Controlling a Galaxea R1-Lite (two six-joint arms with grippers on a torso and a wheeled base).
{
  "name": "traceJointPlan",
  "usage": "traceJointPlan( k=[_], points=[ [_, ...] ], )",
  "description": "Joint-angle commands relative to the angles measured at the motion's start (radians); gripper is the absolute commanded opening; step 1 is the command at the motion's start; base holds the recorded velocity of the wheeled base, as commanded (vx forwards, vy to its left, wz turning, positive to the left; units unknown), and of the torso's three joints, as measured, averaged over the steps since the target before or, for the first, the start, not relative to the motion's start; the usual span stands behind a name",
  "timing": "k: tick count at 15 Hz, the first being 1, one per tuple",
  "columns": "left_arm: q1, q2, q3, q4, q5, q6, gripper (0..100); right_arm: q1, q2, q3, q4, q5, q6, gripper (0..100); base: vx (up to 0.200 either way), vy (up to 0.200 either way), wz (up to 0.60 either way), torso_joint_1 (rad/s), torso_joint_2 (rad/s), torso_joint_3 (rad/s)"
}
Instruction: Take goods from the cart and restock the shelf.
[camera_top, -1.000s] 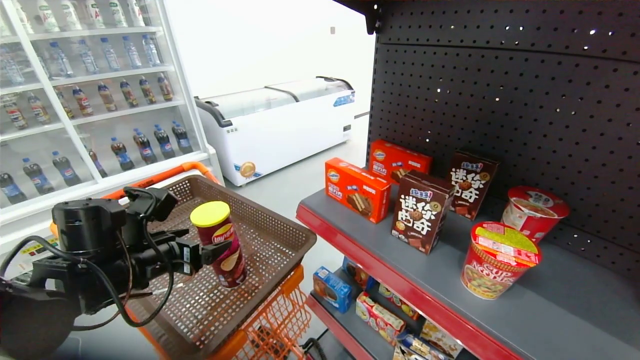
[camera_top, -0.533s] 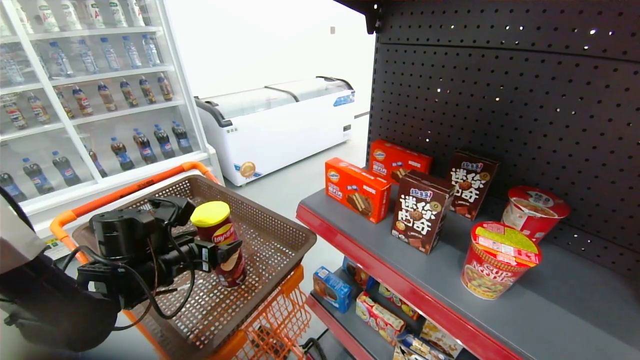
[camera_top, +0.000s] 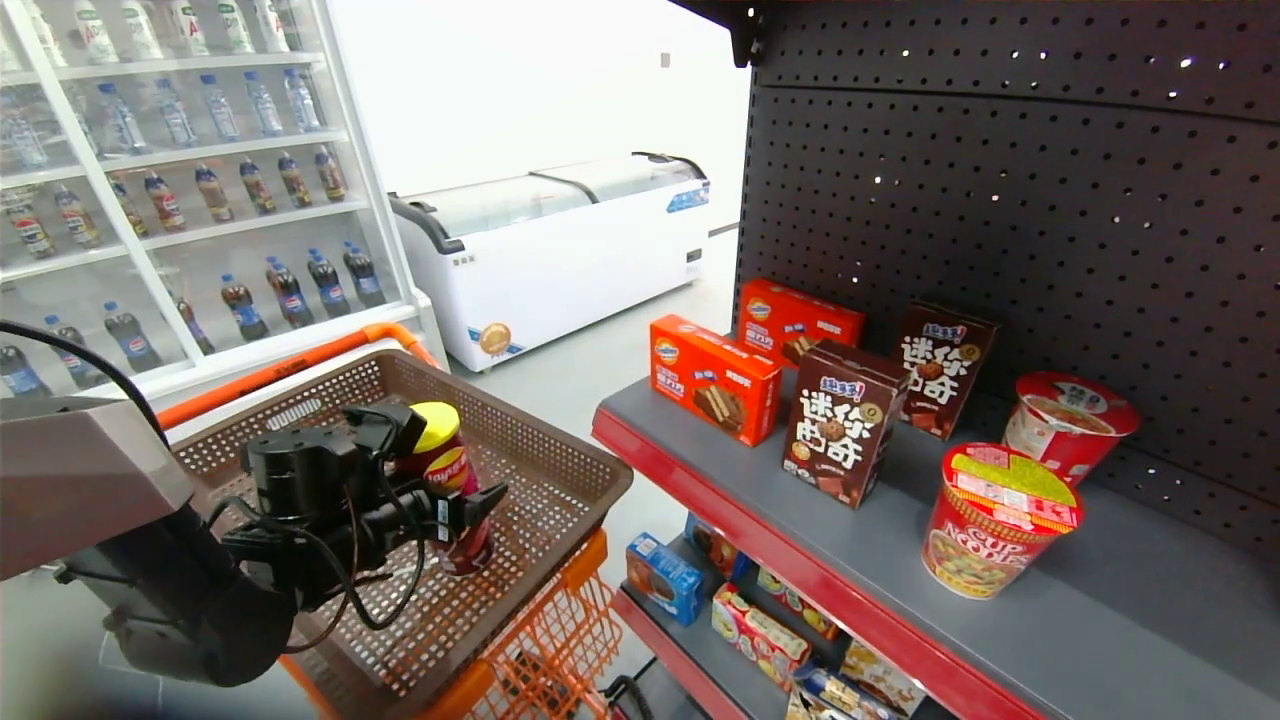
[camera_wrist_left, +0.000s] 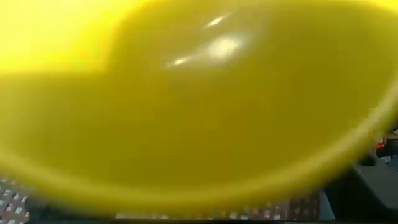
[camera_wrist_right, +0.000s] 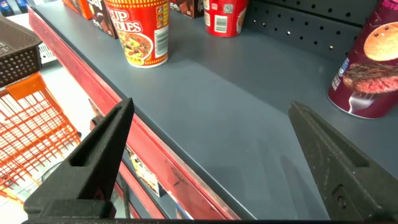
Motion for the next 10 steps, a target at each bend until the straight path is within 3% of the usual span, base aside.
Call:
traceJointPlan(
  k=[1, 3, 7, 9, 10],
  points=[
    [-0.006, 0.018, -0.019, 0.005, 0.005, -0.002, 0, 0.001, 0.000, 0.000, -0.001, 0.000, -0.001, 100, 0.000, 0.000, 0.00, 0.000, 0.00, 0.000],
    [-0.012, 0.015, -0.006, 0.007, 0.050, 0.000, 0, -0.001, 0.000, 0.000, 0.000, 0.000, -0.001, 100, 0.000, 0.000, 0.00, 0.000, 0.00, 0.000],
    [-0.006, -0.099, 0.041, 0.013, 0.059, 0.000, 0, -0.001, 0.000, 0.000, 0.000, 0.000, -0.001, 100, 0.000, 0.000, 0.00, 0.000, 0.00, 0.000],
    [-0.011, -0.172, 0.061, 0.045, 0.089, -0.006, 0, -0.001, 0.000, 0.000, 0.000, 0.000, -0.001, 100, 0.000, 0.000, 0.00, 0.000, 0.00, 0.000],
    [-0.011, -0.226, 0.044, 0.108, 0.093, -0.018, 0, -0.001, 0.000, 0.000, 0.000, 0.000, -0.001, 100, 0.000, 0.000, 0.00, 0.000, 0.00, 0.000]
  ],
)
